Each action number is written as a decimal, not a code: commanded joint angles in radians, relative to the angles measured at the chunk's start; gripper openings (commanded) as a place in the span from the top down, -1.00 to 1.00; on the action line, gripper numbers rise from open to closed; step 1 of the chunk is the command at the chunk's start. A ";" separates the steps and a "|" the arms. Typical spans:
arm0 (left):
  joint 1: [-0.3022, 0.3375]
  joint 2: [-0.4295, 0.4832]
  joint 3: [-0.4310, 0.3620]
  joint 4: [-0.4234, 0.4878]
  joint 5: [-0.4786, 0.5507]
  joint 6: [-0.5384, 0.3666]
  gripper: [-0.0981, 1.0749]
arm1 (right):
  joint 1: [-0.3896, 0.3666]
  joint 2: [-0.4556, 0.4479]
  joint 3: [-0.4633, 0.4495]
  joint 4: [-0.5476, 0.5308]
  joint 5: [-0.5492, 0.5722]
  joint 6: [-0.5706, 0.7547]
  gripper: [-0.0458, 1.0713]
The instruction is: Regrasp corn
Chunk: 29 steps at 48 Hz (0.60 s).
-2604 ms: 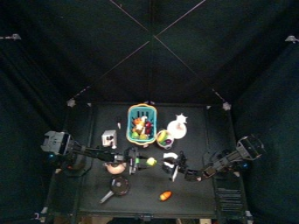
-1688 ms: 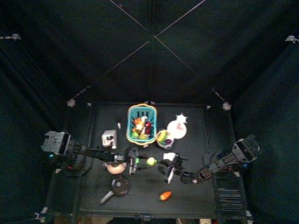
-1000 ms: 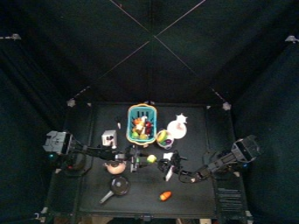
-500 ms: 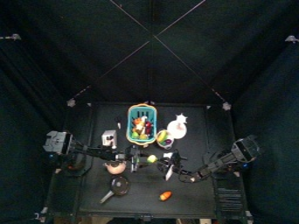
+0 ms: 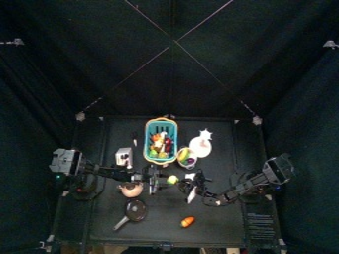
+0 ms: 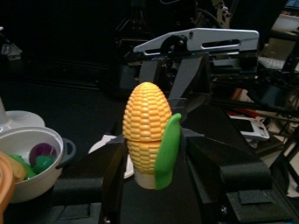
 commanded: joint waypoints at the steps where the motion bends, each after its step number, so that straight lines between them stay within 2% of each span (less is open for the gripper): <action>1: -0.011 -0.008 -0.031 0.005 -0.011 -0.003 -0.33 | -0.025 -0.020 -0.006 0.018 0.026 0.002 -0.15; 29: -0.012 -0.008 -0.028 0.006 -0.011 -0.003 -0.33 | -0.025 0.015 -0.031 0.075 0.069 0.005 -0.14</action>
